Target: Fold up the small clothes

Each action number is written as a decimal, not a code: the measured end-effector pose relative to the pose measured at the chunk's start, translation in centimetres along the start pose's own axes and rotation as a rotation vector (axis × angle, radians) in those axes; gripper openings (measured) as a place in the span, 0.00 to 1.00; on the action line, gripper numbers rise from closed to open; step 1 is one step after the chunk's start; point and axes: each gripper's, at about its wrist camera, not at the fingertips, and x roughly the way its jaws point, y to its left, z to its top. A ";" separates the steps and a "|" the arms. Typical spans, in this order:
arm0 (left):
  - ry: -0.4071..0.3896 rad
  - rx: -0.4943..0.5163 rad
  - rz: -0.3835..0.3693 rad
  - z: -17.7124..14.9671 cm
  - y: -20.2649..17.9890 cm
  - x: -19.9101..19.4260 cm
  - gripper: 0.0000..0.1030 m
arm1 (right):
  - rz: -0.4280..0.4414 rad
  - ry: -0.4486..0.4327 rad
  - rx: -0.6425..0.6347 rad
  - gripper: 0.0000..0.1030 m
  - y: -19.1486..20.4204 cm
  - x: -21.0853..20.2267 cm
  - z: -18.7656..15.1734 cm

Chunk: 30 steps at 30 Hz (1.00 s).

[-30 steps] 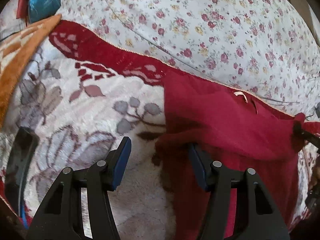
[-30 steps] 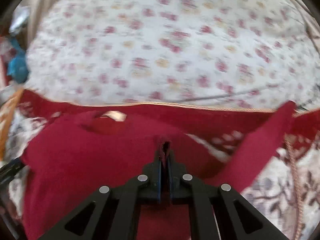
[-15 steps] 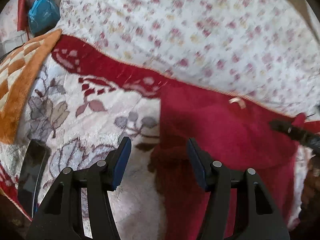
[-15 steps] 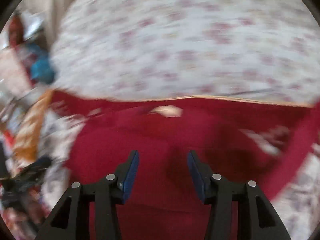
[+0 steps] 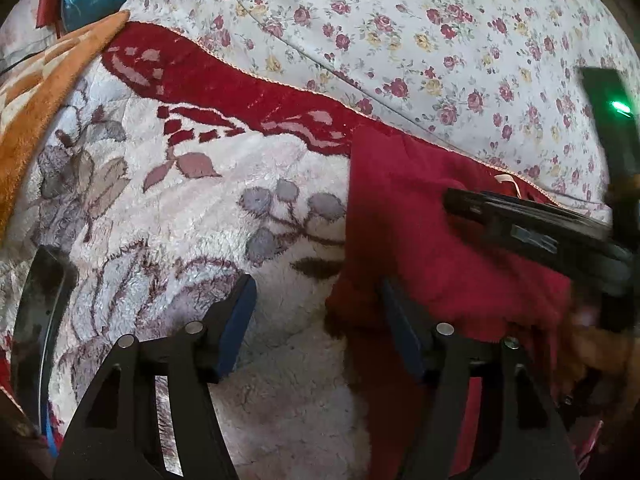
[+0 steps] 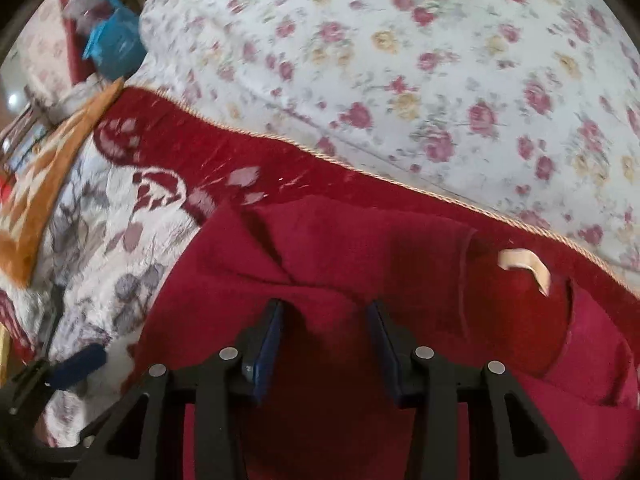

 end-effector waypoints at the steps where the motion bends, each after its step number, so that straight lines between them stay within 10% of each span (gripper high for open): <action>1: 0.000 0.000 0.000 0.0 0.0 0.0 0.64 | 0.000 -0.008 -0.001 0.40 -0.2 -0.9 -0.4; 30: -0.114 0.121 0.091 -1.0 -3.5 -4.3 0.64 | -0.131 -0.036 0.125 0.46 -6.2 -11.0 -10.0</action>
